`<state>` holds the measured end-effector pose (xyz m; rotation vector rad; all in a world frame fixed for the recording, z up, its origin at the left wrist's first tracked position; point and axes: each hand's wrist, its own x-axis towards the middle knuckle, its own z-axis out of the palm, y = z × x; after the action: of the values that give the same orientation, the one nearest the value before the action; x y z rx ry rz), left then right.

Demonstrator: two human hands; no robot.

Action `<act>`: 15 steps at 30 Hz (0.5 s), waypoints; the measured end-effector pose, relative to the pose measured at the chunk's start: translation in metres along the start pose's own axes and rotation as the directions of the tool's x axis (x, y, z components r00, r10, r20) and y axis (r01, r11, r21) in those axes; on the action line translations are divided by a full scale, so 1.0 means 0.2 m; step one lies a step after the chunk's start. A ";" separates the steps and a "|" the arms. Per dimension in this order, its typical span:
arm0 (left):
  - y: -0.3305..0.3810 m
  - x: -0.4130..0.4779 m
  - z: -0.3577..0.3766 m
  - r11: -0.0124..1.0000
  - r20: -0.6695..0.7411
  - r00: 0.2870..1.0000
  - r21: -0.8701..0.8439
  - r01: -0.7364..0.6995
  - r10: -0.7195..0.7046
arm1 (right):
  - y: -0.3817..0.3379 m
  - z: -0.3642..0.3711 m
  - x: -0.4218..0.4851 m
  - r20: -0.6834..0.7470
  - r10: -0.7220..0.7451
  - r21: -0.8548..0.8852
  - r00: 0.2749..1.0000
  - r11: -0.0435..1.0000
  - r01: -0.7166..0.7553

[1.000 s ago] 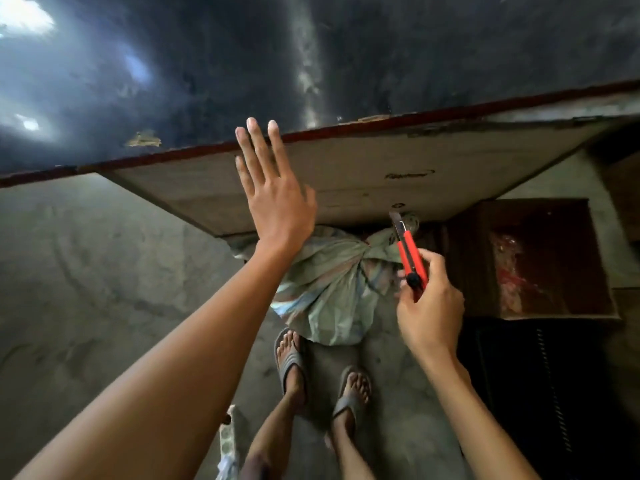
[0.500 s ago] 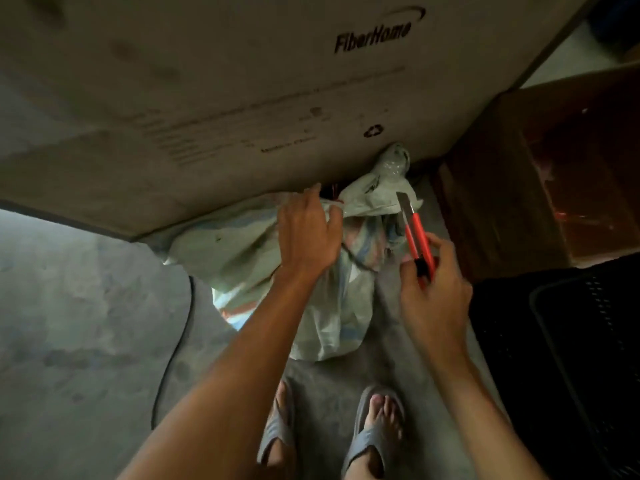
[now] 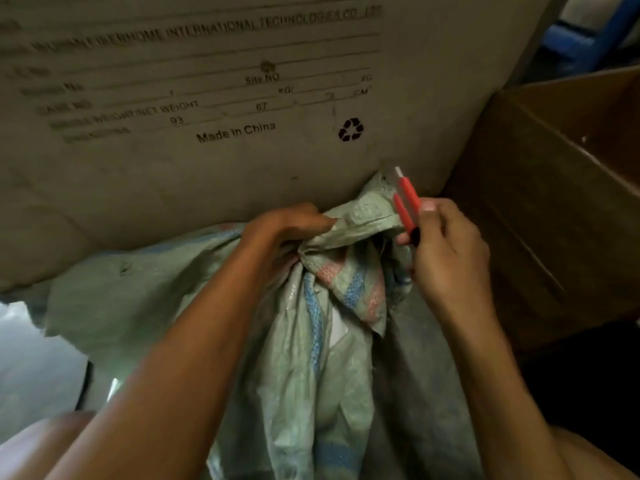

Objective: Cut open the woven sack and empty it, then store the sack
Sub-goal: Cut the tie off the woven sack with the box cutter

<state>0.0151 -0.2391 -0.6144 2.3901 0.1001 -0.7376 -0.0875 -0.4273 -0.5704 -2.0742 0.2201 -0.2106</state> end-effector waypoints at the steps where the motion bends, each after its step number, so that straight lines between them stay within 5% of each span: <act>1: 0.00 -0.03 0.03 0.999 -0.009 0.999 -0.010 -0.036 0.036 | 0.00 0.01 -0.04 0.006 0.014 0.027 1.000 1.000 -0.014; 4: 0.01 -0.16 0.09 0.986 -0.115 0.988 -0.116 -0.116 0.102 | -0.09 -0.03 -0.17 0.015 0.018 0.104 1.000 0.994 -0.020; 9: 0.12 -0.54 0.11 0.989 -0.419 0.897 0.111 -0.103 0.140 | -0.26 -0.17 -0.38 -0.007 -0.094 0.058 0.996 0.994 0.094; 12: 0.13 -0.73 0.13 0.994 -0.599 0.793 0.049 -0.098 0.108 | -0.36 -0.27 -0.45 -0.083 -0.185 -0.043 0.979 0.982 0.182; 15: 0.07 -0.83 0.13 0.984 -0.645 0.764 -0.117 -0.133 0.026 | -0.46 -0.37 -0.55 -0.173 -0.310 -0.016 0.935 0.950 0.312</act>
<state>-0.1341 -0.2474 -0.5347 2.3700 0.3237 0.1644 -0.2055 -0.4181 -0.4610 -2.0714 -0.0079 -0.5868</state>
